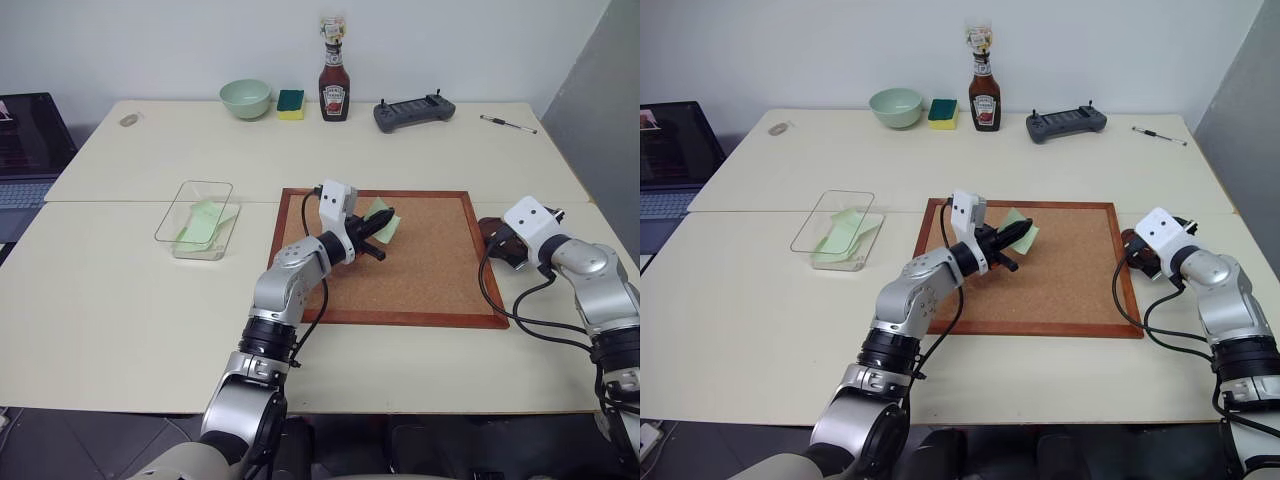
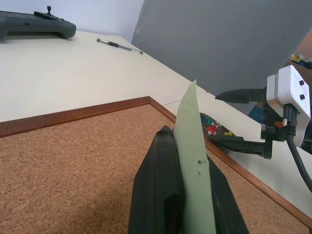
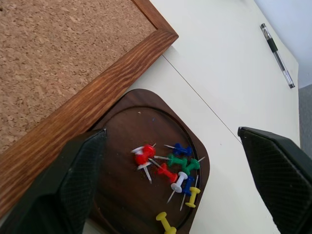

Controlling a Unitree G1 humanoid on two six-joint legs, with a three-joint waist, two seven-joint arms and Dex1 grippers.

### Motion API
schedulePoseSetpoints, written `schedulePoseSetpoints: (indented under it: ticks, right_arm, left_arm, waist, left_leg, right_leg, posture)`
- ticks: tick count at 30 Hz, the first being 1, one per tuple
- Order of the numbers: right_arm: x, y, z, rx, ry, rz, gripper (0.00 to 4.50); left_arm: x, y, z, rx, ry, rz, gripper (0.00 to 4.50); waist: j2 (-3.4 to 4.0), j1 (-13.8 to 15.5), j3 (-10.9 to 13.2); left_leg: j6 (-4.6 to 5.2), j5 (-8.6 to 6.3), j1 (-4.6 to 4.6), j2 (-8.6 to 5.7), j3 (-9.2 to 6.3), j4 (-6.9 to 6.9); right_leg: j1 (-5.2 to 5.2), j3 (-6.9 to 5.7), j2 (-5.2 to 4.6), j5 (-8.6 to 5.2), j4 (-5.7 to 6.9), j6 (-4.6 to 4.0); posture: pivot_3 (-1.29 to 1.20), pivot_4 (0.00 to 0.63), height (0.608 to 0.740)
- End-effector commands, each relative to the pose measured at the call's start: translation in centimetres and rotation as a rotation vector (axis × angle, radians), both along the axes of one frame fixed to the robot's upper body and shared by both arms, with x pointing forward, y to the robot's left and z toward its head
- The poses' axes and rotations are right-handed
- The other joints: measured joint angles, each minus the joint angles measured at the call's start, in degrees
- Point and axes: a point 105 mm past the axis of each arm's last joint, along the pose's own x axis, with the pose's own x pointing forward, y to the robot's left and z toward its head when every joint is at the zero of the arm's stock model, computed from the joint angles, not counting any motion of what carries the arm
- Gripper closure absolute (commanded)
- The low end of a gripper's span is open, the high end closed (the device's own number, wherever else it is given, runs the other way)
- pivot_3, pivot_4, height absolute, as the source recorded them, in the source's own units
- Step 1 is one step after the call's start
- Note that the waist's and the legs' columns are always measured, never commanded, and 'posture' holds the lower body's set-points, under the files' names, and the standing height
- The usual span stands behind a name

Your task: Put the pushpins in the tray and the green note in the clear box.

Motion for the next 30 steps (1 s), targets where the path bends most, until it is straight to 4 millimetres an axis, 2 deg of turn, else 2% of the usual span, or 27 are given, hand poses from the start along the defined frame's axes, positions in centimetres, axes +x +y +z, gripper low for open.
schedulePoseSetpoints:
  ticks: [1,4,10,11,15,16,19,22,27,30]
  right_arm:
    - [0.2,0.4,2.4,0.029,-0.077,0.015,0.04]
    - [0.0,0.7,3.5,0.057,-0.096,0.035,0.04]
    - [-2.1,5.0,5.6,0.195,-0.063,0.291,0.04]
    - [-2.5,6.3,6.3,0.235,-0.069,0.354,0.04]
    - [-4.3,11.9,8.7,0.39,-0.049,0.623,0.04]
    - [-4.8,13.5,9.1,0.425,-0.024,0.696,0.04]
    - [-6.0,16.7,9.7,0.488,0.041,0.842,0.04]
    - [-6.3,18.6,10.0,0.536,0.08,0.913,0.04]
    - [-5.6,21.7,9.7,0.524,0.107,0.974,0.04]
    - [-5.3,22.9,9.5,0.505,0.113,1.001,0.04]
  left_arm:
    - [-0.1,-0.4,2.0,-0.018,-0.072,-0.01,4.5]
    - [0.0,-0.3,2.3,-0.021,-0.083,-0.006,4.5]
    - [0.2,0.8,4.6,0.039,-0.194,0.03,4.5]
    - [0.3,1.3,5.0,0.069,-0.224,0.056,4.5]
    - [0.8,4.9,6.3,0.162,-0.285,0.203,4.5]
    - [0.8,6.5,6.5,0.195,-0.291,0.258,4.5]
    - [0.9,10.3,6.4,0.295,-0.298,0.389,4.5]
    - [0.9,14.0,6.1,0.374,-0.277,0.516,4.5]
    - [-0.1,21.1,6.2,0.509,-0.263,0.746,4.5]
    - [-0.4,23.9,6.3,0.595,-0.264,0.842,4.5]
  waist:
    - [0.0,0.0,0.0]
    - [0.0,0.0,0.0]
    - [-0.01,-0.1,0.0]
    - [-0.01,-0.1,0.0]
    - [-0.02,-0.8,0.0]
    - [-0.01,-0.8,0.0]
    - [-0.01,-1.4,0.0]
    - [-0.01,-1.4,0.0]
    - [-0.06,-1.1,0.0]
    - [-0.06,-1.1,0.0]
  left_leg:
    - [0.0,0.0,0.0,0.0,0.0,0.0]
    - [0.0,0.0,0.0,0.0,0.0,0.0]
    - [0.01,-0.01,-0.01,0.02,-0.01,0.0]
    - [0.01,-0.01,-0.01,0.02,-0.02,0.0]
    - [0.04,-0.03,0.01,0.06,-0.04,0.01]
    - [0.05,-0.03,0.01,0.08,-0.07,0.0]
    - [0.08,-0.05,0.02,0.08,-0.1,0.01]
    - [0.13,-0.07,0.03,0.08,-0.2,0.0]
    - [0.16,-0.09,-0.03,0.04,-0.19,0.03]
    - [0.15,-0.09,-0.02,0.07,-0.22,-0.02]
  right_leg:
    - [0.0,0.0,0.0,0.0,0.0,0.0]
    - [0.0,0.0,0.0,0.0,0.0,0.0]
    - [0.0,-0.01,0.01,0.0,0.0,0.0]
    - [0.01,-0.01,0.01,0.0,0.0,0.0]
    - [0.0,-0.01,0.04,0.0,0.02,0.0]
    - [0.0,-0.02,0.06,0.0,0.02,0.0]
    - [0.01,-0.03,0.06,0.0,0.03,0.0]
    - [0.01,-0.09,0.08,0.0,0.05,0.0]
    - [-0.05,-0.07,0.03,0.01,0.04,-0.01]
    - [-0.13,-0.08,0.06,0.01,0.07,-0.01]
  posture:
    - [0.0,0.15,0.74]
    - [0.0,0.15,0.74]
    - [0.0,0.15,0.74]
    - [0.0,0.15,0.74]
    - [0.0,0.15,0.74]
    - [0.0,0.15,0.74]
    - [0.0,0.15,0.74]
    - [0.0,0.15,0.74]
    - [0.0,0.15,0.74]
    - [0.0,0.15,0.74]
